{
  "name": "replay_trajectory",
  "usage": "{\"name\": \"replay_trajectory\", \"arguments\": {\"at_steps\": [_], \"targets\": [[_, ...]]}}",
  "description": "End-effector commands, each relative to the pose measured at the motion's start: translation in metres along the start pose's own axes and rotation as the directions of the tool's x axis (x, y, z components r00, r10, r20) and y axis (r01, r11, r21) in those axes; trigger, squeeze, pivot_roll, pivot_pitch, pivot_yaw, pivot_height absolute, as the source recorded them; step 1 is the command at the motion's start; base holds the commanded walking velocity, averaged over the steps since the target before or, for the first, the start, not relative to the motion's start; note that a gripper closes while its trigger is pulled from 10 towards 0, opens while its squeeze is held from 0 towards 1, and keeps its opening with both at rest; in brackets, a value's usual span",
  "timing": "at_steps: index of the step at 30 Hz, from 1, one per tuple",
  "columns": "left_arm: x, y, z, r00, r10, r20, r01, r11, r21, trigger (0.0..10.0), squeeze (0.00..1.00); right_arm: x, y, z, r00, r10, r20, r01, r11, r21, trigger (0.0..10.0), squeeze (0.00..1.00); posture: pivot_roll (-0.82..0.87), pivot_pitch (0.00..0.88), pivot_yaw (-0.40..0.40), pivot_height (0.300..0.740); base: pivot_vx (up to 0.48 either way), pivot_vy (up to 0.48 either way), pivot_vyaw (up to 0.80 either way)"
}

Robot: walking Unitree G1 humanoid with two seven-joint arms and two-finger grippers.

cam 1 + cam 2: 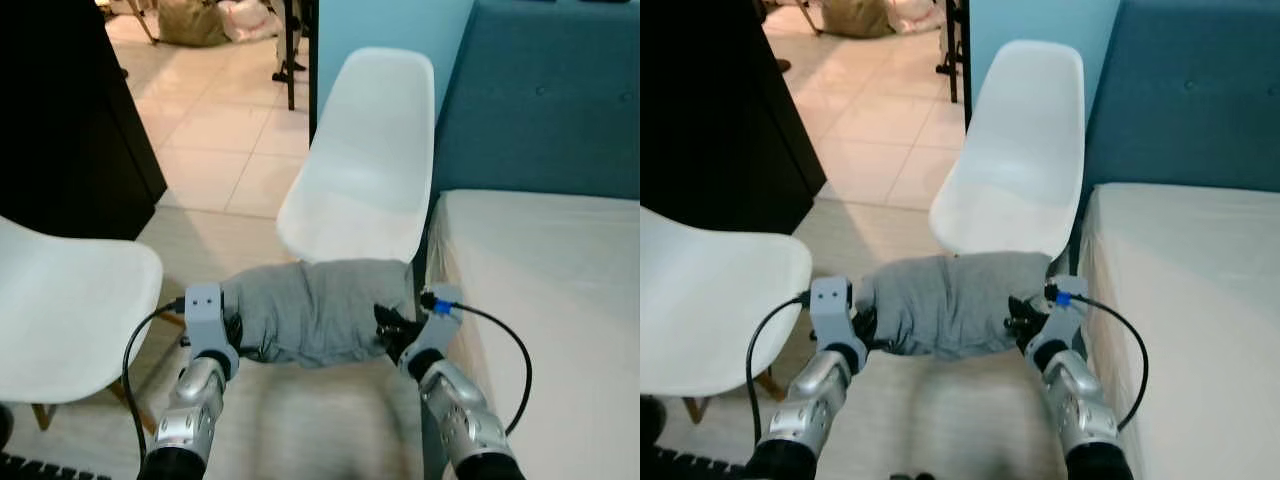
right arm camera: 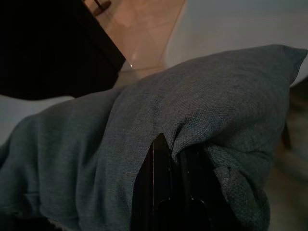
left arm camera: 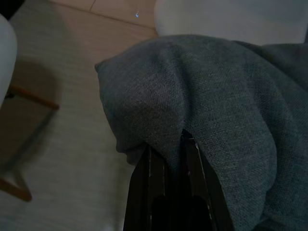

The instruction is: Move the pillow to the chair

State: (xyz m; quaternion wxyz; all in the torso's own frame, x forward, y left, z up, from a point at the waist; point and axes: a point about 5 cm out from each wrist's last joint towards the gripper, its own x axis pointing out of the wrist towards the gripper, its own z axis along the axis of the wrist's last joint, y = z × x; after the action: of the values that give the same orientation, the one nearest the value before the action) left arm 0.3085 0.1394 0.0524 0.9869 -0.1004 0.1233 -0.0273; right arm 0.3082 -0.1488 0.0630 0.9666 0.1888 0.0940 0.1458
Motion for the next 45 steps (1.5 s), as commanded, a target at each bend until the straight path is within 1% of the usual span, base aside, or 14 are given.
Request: {"name": "replay_trajectory", "arguments": {"at_steps": [1,5,7,25,36,40,45], "targets": [[0.003,-0.015,0.003,0.998,-0.064,0.021,0.064,0.998,0.007,10.0,0.00,0.005,0.017,-0.003,0.996,0.093,-0.005,-0.093,0.996,-0.016,10.0,0.00,-0.06,0.156,0.034,0.740,0.424,0.000,0.00],[0.003,-0.016,0.003,0.997,-0.068,0.021,0.068,0.998,0.006,10.0,0.00,0.005,0.017,-0.002,0.995,0.100,0.001,-0.100,0.995,-0.022,10.0,0.00,-0.06,0.156,0.033,0.740,0.424,0.000,0.00],[0.003,-0.017,0.003,0.997,-0.070,0.021,0.070,0.998,0.005,10.0,0.00,0.004,0.018,-0.001,0.993,0.122,-0.002,-0.122,0.992,-0.032,10.0,0.00,-0.06,0.155,0.034,0.740,0.424,0.000,0.77],[0.003,-0.023,0.003,0.996,-0.090,0.024,0.090,0.996,0.003,10.0,0.00,0.005,0.021,-0.002,0.990,0.141,-0.002,-0.141,0.990,-0.032,10.0,0.00,-0.06,0.148,0.036,0.740,0.416,0.000,0.77],[0.003,-0.031,0.002,0.993,-0.117,0.025,0.117,0.993,-0.003,10.0,0.00,0.004,0.022,-0.002,0.986,0.169,-0.006,-0.169,0.985,-0.036,10.0,0.00,-0.06,0.145,0.039,0.740,0.369,0.000,0.77],[0.003,-0.035,0.001,0.992,-0.128,0.023,0.128,0.992,-0.006,10.0,0.00,0.004,0.022,-0.001,0.984,0.181,-0.004,-0.181,0.983,-0.033,10.0,0.00,-0.06,0.148,0.041,0.740,0.283,0.000,0.77],[0.001,-0.040,-0.002,0.989,-0.147,0.016,0.147,0.989,-0.002,10.0,0.00,0.001,0.022,-0.001,0.977,0.213,-0.004,-0.213,0.977,-0.028,10.0,0.00,-0.05,0.152,0.042,0.740,0.000,0.000,0.77]]}}
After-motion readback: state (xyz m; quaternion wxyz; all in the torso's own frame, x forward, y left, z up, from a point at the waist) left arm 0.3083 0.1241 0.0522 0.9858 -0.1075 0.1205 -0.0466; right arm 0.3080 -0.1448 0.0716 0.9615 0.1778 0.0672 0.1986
